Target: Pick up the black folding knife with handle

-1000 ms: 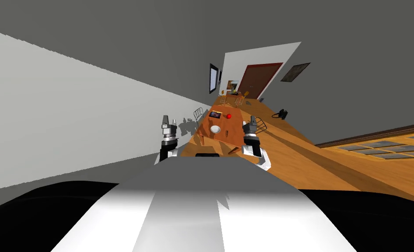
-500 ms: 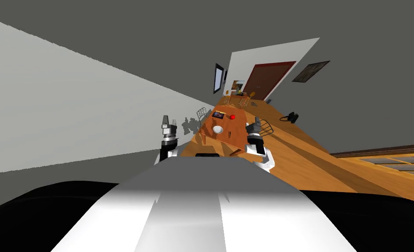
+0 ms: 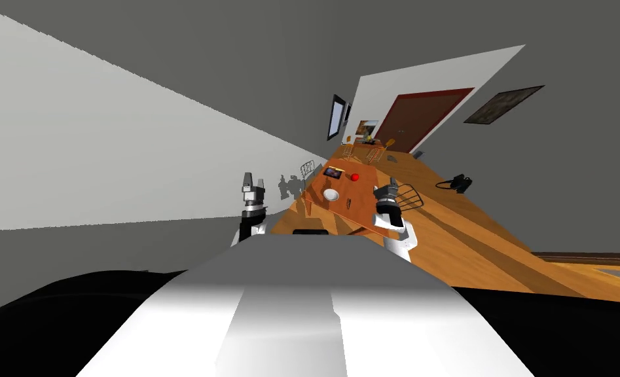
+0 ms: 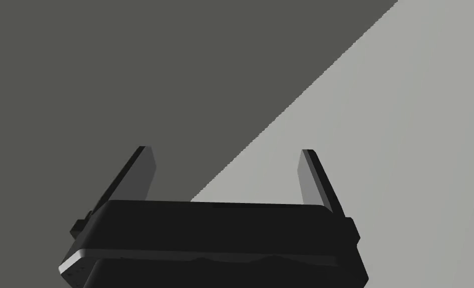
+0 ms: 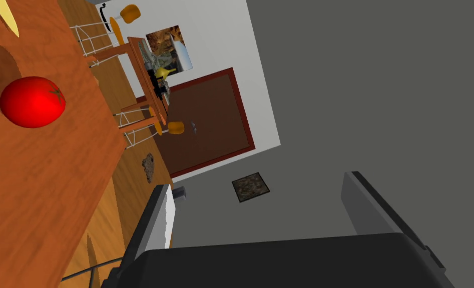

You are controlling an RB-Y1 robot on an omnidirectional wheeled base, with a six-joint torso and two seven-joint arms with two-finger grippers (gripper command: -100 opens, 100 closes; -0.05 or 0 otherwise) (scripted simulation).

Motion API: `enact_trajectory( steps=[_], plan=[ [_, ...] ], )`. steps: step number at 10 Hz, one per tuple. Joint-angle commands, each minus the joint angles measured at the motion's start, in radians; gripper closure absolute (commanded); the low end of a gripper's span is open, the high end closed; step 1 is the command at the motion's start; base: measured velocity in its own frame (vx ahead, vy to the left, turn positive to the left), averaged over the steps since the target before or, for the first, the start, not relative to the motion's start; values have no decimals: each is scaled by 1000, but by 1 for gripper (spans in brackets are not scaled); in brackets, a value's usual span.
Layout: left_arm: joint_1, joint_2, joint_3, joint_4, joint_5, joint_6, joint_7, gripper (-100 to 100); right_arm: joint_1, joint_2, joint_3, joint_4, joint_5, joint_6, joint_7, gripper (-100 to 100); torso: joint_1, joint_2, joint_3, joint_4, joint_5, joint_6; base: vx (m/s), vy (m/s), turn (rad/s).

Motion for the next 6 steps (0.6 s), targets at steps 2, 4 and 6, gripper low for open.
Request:
enact_trajectory(
  steps=[2,4,6],
  plan=[
    [0,0,0,0,0,0,0,0,-28,-14,-54,65,-20,66,-76,-100,0,0,0,0,0,1,-8,3,162],
    [0,0,0,0,0,0,0,0,-52,-27,-90,100,-35,117,-132,-100,0,0,0,0,0,1,-7,2,160],
    [0,0,0,0,0,0,0,0,-75,-41,-124,158,-50,152,-183,-100,0,0,0,0,0,1,-6,0,204]
  ],
)
